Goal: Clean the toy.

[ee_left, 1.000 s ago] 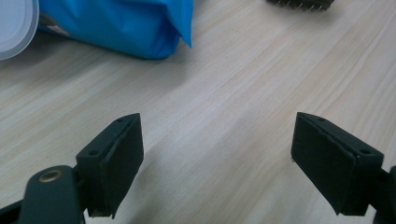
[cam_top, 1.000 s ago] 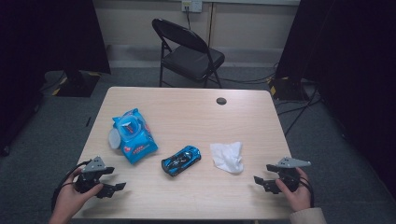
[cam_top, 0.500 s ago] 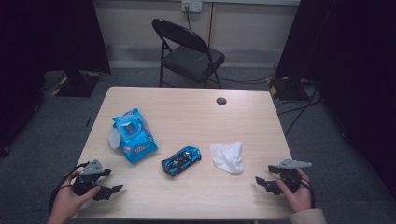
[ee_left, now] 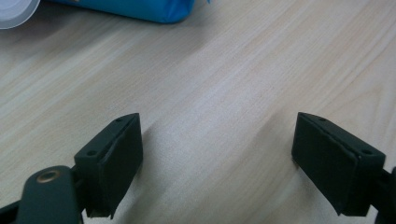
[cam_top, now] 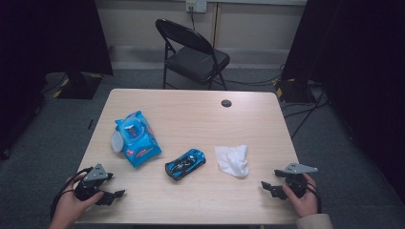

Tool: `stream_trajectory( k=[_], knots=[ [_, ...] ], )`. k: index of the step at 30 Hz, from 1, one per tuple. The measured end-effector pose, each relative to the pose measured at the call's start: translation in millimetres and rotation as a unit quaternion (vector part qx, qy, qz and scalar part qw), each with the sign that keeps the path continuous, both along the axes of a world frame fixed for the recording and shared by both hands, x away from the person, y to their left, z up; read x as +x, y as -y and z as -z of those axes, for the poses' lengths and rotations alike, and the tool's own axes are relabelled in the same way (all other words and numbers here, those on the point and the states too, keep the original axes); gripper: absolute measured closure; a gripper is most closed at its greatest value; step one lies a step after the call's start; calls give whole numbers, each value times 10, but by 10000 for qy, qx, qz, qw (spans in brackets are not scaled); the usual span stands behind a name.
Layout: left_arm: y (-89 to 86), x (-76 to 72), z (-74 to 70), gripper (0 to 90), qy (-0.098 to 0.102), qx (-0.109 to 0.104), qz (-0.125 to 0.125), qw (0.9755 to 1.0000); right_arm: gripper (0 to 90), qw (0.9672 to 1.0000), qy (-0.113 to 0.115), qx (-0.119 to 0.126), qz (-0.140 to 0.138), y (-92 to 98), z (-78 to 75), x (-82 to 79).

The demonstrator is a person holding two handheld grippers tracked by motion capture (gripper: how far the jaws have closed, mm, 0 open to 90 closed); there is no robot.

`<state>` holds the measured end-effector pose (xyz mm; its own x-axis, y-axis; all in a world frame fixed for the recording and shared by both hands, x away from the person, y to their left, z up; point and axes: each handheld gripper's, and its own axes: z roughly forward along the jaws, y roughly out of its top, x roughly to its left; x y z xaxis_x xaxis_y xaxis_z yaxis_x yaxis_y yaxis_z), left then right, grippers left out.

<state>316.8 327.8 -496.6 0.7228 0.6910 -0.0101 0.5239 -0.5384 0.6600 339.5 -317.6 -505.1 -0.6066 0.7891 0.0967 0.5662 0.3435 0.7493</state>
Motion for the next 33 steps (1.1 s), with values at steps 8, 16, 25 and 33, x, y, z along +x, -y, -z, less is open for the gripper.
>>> stream_trajectory(
  k=[8, 16, 25, 33],
  knots=[
    [-1, -9, 17, 143, 32, -74, -36, 10000, 193, 9998, 80, -155, -55, -21, 6, -11],
    [10, -11, 38, 100, 85, -93, 11, 9999, 190, 9994, 143, -307, -102, -44, 8, -19],
    [40, -9, 66, 18, 92, -109, 65, 9999, 167, 9987, 182, -435, -185, -69, 13, -18],
    [42, -14, 86, 0, 172, -146, 75, 9997, 161, 9987, 183, -439, -203, -74, 13, -9]
  ],
)
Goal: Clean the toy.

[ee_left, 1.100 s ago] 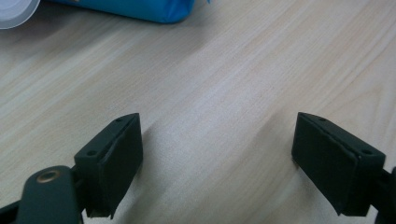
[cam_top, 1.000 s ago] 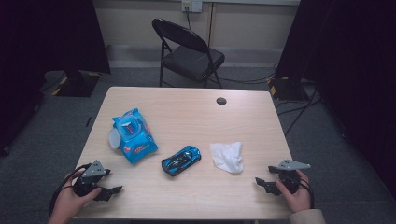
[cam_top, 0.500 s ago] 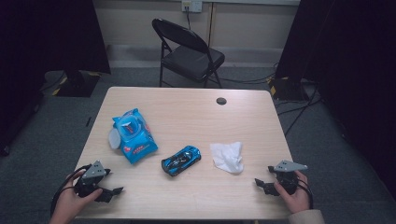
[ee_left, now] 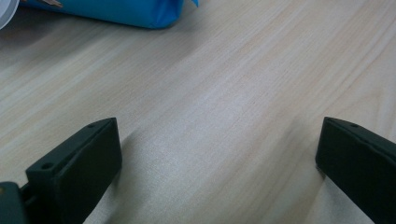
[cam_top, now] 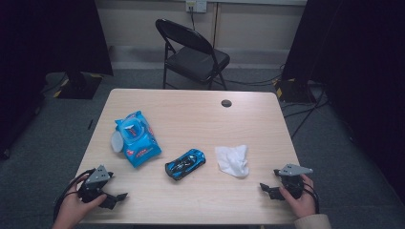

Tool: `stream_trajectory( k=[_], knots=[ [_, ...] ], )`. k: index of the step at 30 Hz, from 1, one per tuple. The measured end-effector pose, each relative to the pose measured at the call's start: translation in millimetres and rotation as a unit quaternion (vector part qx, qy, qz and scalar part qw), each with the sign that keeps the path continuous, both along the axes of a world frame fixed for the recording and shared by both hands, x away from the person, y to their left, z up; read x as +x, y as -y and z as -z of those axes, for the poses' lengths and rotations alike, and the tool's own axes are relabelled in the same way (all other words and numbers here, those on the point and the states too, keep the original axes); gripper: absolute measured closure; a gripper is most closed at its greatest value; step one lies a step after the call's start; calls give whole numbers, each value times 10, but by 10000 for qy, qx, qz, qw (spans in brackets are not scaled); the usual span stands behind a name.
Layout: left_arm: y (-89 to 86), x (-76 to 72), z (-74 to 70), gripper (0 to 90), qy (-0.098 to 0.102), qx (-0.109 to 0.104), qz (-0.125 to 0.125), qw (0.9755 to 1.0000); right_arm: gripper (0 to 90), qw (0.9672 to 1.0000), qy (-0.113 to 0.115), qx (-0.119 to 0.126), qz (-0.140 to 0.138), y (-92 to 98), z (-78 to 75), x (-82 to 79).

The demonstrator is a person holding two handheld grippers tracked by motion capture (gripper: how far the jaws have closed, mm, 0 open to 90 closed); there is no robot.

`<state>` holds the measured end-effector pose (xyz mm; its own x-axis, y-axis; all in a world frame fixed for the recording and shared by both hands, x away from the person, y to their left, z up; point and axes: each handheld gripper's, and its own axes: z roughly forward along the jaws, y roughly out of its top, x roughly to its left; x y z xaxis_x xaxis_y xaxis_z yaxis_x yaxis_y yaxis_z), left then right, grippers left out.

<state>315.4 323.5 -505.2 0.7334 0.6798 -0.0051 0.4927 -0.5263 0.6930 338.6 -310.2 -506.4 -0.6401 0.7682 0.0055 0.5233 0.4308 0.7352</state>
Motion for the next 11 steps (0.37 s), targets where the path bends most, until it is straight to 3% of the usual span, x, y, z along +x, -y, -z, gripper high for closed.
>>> stream_trajectory(
  k=[11],
  knots=[
    [-11, -14, 17, 0, 51, -90, -9, 9999, 157, 10000, -12, 4, -54, 5, 1, 9]
  ],
)
